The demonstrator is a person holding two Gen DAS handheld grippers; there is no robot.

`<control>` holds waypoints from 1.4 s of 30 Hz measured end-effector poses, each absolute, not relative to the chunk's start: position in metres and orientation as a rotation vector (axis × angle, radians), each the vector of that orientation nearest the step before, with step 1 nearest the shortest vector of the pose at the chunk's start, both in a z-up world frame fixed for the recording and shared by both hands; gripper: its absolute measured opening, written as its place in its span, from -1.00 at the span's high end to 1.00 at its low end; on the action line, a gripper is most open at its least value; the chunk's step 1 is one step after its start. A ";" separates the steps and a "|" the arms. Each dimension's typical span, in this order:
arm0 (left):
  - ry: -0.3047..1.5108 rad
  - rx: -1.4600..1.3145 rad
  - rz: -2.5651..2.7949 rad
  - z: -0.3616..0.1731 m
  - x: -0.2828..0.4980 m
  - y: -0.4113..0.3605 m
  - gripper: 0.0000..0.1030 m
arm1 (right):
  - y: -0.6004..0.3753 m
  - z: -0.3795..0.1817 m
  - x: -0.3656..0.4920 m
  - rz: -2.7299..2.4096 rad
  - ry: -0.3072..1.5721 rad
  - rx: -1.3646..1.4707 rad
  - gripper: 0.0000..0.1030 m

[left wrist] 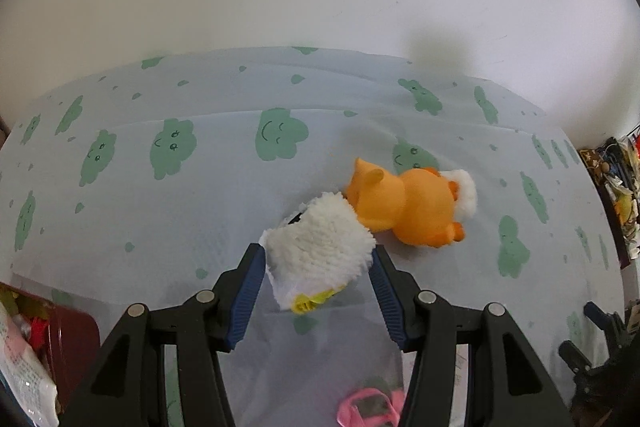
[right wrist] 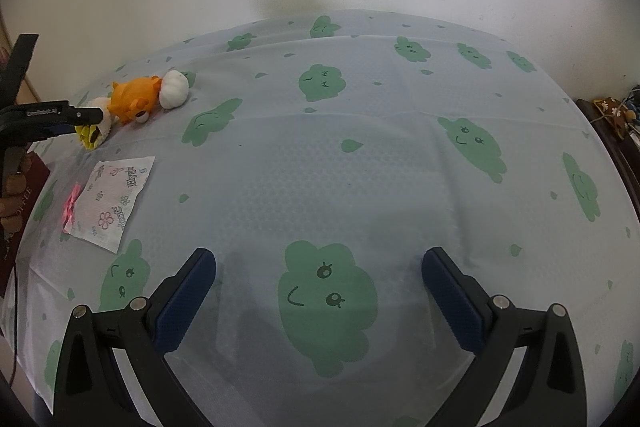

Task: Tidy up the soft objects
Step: 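Grasp the white fluffy toy with the left gripper and lift it, then grasp the floral pad with the right gripper while the left holds the fluffy toy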

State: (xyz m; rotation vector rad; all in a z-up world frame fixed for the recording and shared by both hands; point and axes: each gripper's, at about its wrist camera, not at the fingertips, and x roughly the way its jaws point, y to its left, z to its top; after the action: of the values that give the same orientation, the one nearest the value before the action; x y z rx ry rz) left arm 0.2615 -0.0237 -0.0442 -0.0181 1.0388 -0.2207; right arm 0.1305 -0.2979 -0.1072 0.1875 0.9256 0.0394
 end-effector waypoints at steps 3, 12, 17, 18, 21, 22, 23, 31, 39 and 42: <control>1.058 -0.006 -0.220 -0.055 0.265 -0.025 -0.06 | -0.298 -0.107 0.131 0.039 0.926 0.187 -1.00; 0.947 -0.077 -0.228 -0.029 0.215 -0.018 0.43 | -0.297 -0.107 0.132 0.042 0.927 0.191 -1.00; 0.919 -0.130 -0.290 -0.008 0.144 -0.019 0.42 | -0.297 -0.107 0.132 0.045 0.926 0.197 -1.00; 0.922 -0.136 -0.286 -0.007 0.132 -0.018 0.42 | -0.297 -0.106 0.131 0.045 0.925 0.198 -1.00; 0.952 -0.203 -0.285 -0.008 0.098 -0.009 0.42 | -0.298 -0.106 0.131 0.045 0.926 0.196 -1.00; 0.959 -0.217 -0.280 -0.007 0.089 -0.006 0.41 | -0.298 -0.106 0.131 0.045 0.926 0.197 -1.00; 0.961 -0.230 -0.278 -0.007 0.079 -0.002 0.41 | -0.298 -0.106 0.131 0.045 0.926 0.197 -1.00; 0.959 -0.279 -0.251 -0.002 0.016 0.014 0.40 | -0.294 -0.099 0.126 0.135 0.889 0.195 -1.00; 0.952 -0.265 -0.247 0.006 -0.019 0.028 0.38 | -0.209 -0.063 0.136 0.642 0.862 -0.219 -0.98; 0.944 -0.284 -0.235 0.010 -0.026 0.037 0.38 | -0.182 -0.054 0.166 0.757 0.910 -0.302 -0.98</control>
State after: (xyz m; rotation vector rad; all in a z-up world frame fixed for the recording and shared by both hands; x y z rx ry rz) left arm -0.0260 0.0365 0.0096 -0.2837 0.9441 -0.2350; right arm 0.1664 -0.1817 -0.0539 -0.3021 0.9096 0.7570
